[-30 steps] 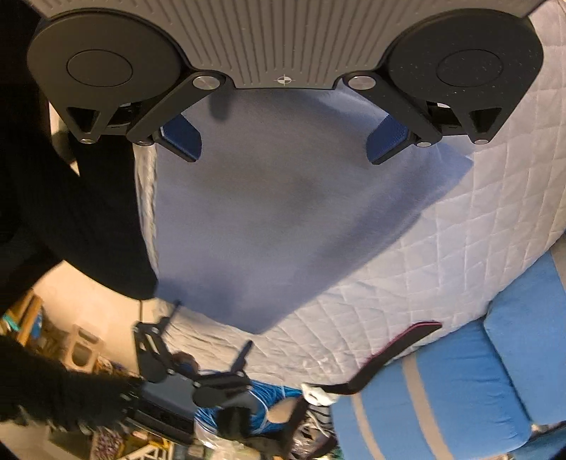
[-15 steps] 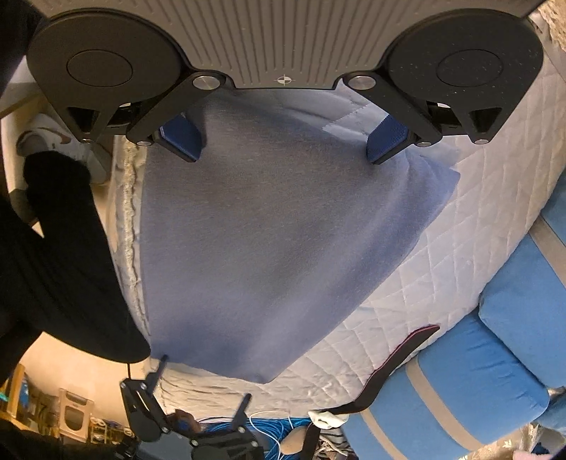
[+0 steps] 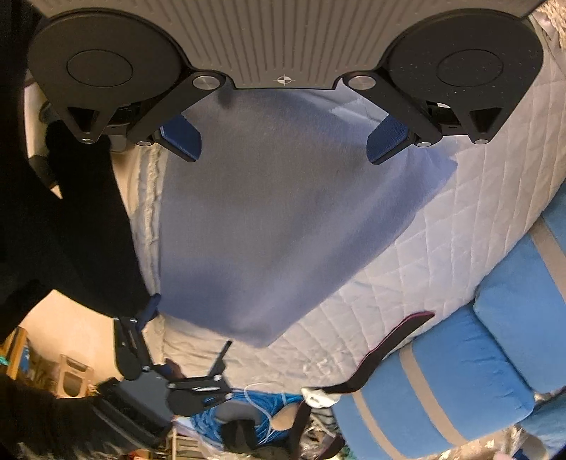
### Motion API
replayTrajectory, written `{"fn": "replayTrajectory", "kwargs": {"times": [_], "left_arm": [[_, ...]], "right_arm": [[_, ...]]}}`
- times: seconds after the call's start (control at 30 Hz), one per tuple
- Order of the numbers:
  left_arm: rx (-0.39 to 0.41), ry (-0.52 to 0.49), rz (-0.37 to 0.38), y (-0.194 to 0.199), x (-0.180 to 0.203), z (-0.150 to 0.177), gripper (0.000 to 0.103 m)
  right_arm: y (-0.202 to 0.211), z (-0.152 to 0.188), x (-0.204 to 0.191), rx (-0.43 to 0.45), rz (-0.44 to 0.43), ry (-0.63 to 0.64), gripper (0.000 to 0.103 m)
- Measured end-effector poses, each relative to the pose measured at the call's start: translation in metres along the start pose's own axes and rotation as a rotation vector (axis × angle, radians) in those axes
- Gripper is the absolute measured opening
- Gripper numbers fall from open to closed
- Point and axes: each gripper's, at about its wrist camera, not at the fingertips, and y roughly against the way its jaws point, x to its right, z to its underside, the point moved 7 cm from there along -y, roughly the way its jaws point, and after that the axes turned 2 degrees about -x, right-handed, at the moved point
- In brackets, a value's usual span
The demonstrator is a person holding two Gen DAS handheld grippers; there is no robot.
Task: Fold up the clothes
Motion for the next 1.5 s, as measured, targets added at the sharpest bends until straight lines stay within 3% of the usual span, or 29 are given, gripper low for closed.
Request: {"fn": "replayTrajectory", "kwargs": {"times": [0.1, 0.2, 0.47, 0.6, 0.73, 0.9, 1.0, 1.17, 1.37, 1.5], "left_arm": [[0.001, -0.012, -0.006, 0.004, -0.001, -0.002, 0.103], [0.002, -0.019, -0.016, 0.006, -0.004, -0.002, 0.103], [-0.073, -0.045, -0.076, -0.019, -0.011, 0.007, 0.103], [-0.046, -0.039, -0.035, -0.015, -0.006, 0.005, 0.103], [0.003, -0.017, 0.011, -0.011, -0.011, -0.004, 0.103], [0.016, -0.031, 0.021, -0.027, -0.024, -0.015, 0.103], [-0.021, -0.014, 0.006, -0.044, -0.037, -0.009, 0.103], [-0.001, 0.081, 0.078, -0.056, -0.049, 0.004, 0.103], [0.034, 0.067, 0.011, -0.045, -0.055, -0.002, 0.103], [0.035, 0.195, 0.090, -0.053, -0.077, 0.002, 0.103]], "right_arm": [[0.010, 0.001, 0.017, 0.008, -0.040, -0.109, 0.103], [0.020, 0.007, 0.038, 0.013, 0.000, -0.170, 0.103], [-0.002, 0.022, 0.040, -0.059, 0.055, -0.062, 0.103], [0.004, 0.018, 0.042, -0.043, 0.045, -0.071, 0.103], [0.012, 0.013, 0.049, 0.010, -0.042, -0.180, 0.103], [0.000, 0.009, 0.045, 0.015, -0.149, -0.209, 0.103], [-0.014, 0.017, 0.044, -0.009, -0.172, -0.211, 0.103], [-0.022, 0.029, 0.049, 0.010, -0.216, -0.266, 0.103], [-0.021, 0.031, 0.049, 0.023, -0.219, -0.279, 0.103], [-0.022, 0.031, 0.048, 0.022, -0.206, -0.283, 0.103]]}}
